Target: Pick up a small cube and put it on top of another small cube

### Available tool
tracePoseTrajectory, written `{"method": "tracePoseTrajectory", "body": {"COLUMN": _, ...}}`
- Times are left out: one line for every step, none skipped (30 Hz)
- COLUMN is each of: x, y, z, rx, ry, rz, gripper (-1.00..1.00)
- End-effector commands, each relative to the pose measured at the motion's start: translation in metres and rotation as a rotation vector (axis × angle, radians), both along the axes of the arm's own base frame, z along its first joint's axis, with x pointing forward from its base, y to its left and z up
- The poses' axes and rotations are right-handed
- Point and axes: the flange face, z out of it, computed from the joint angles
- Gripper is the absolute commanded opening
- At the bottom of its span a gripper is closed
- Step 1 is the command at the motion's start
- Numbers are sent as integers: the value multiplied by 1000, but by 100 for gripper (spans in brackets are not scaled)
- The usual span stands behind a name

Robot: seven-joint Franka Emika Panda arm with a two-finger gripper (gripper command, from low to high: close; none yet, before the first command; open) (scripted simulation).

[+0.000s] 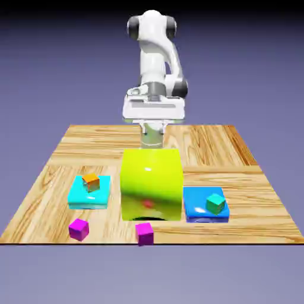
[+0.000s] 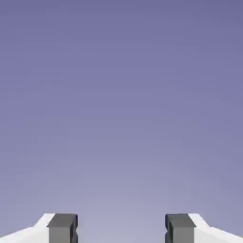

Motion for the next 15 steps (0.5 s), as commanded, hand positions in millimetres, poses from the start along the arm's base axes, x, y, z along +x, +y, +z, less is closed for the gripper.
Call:
{"method": "tracePoseTrajectory", "body": {"x": 9, "y": -1, "z": -5, "rx": 34, "ry": 40, "rz": -32, "gripper": 0}}
{"method": "tracePoseTrajectory", "body": {"x": 18, "y": -2, "z": -11, "rx": 68, "ry": 81, "rz": -65, "gripper": 0}}
{"method": "tracePoseTrajectory", "body": {"x": 27, "y": -2, "z": -16, "rx": 101, "ry": 121, "rz": -98, "gripper": 0}}
{"method": "tracePoseTrajectory", "body": {"x": 36, "y": -3, "z": -23, "rx": 132, "ry": 162, "rz": -132, "gripper": 0}}
{"method": "tracePoseTrajectory", "body": {"x": 45, "y": -3, "z": -29, "rx": 164, "ry": 203, "rz": -166, "gripper": 0}}
{"method": "tracePoseTrajectory", "body": {"x": 53, "y": -3, "z": -36, "rx": 194, "ry": 243, "rz": -201, "gripper": 0}}
{"method": "tracePoseTrajectory", "body": {"x": 61, "y": -3, "z": -43, "rx": 223, "ry": 284, "rz": -236, "gripper": 0}}
{"method": "tracePoseTrajectory", "body": {"x": 69, "y": -3, "z": -51, "rx": 252, "ry": 325, "rz": -272, "gripper": 0}}
{"method": "tracePoseTrajectory", "body": {"x": 77, "y": -3, "z": -59, "rx": 280, "ry": 366, "rz": -308, "gripper": 0}}
{"method": "tracePoseTrajectory", "body": {"x": 85, "y": -2, "z": -67, "rx": 307, "ry": 407, "rz": -344, "gripper": 0}}
{"method": "tracePoseTrajectory", "body": {"x": 92, "y": -4, "z": -76, "rx": 333, "ry": 446, "rz": -384, "gripper": 0}}
{"method": "tracePoseTrajectory", "body": {"x": 99, "y": -5, "z": -85, "rx": 360, "ry": 485, "rz": -426, "gripper": 0}}
{"method": "tracePoseTrajectory", "body": {"x": 106, "y": -7, "z": -95, "rx": 385, "ry": 523, "rz": -468, "gripper": 0}}
{"method": "tracePoseTrajectory", "body": {"x": 112, "y": -9, "z": -105, "rx": 410, "ry": 562, "rz": -510, "gripper": 0}}
{"method": "tracePoseTrajectory", "body": {"x": 118, "y": -10, "z": -115, "rx": 434, "ry": 600, "rz": -553, "gripper": 0}}
